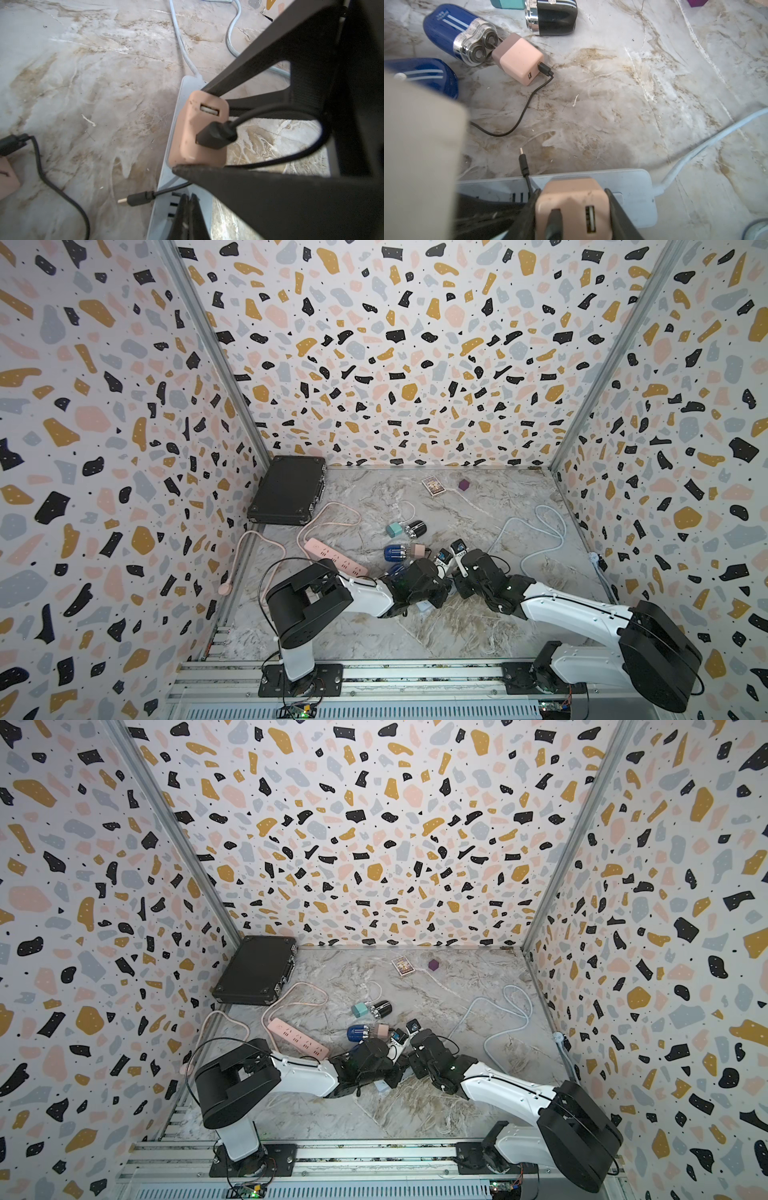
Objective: Unplug the electric shaver
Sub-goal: Remove the plug from the socket, then place the plug at the center of the board.
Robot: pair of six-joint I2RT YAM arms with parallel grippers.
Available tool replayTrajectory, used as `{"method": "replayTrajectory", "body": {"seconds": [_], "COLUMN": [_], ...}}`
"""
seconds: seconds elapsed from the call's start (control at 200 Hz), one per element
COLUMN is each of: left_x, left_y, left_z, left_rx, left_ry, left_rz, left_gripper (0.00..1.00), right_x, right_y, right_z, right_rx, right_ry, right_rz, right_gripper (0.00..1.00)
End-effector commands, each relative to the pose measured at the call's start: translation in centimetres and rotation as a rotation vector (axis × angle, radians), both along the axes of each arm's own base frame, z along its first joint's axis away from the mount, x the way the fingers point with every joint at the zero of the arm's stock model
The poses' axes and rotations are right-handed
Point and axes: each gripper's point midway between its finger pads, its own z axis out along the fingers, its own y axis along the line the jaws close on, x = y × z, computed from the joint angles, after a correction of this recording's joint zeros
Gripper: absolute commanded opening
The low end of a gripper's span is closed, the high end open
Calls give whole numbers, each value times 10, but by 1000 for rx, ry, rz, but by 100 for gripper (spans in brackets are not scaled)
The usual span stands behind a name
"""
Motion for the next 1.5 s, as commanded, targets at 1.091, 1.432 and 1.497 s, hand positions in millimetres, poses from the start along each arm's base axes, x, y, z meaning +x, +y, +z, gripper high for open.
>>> {"method": "replayTrajectory", "body": {"seconds": [1.091, 1.432, 1.497], "left_x": [-11, -18, -19], "left_y": [122, 149, 151], "left_z": [139, 145, 146], "left_rx": [137, 141, 139], "left_ry": [-251, -265, -265], "left_rz": [191, 230, 235], "left_gripper": [18, 30, 39], "right_x": [27, 64, 70], "right_y": [29, 36, 35], "right_z": [75, 22, 13], "right_rx": [139, 128, 137], "right_ry": [70, 373, 410], "right_rz": [1, -98, -115], "right_gripper": [0, 0, 0]}}
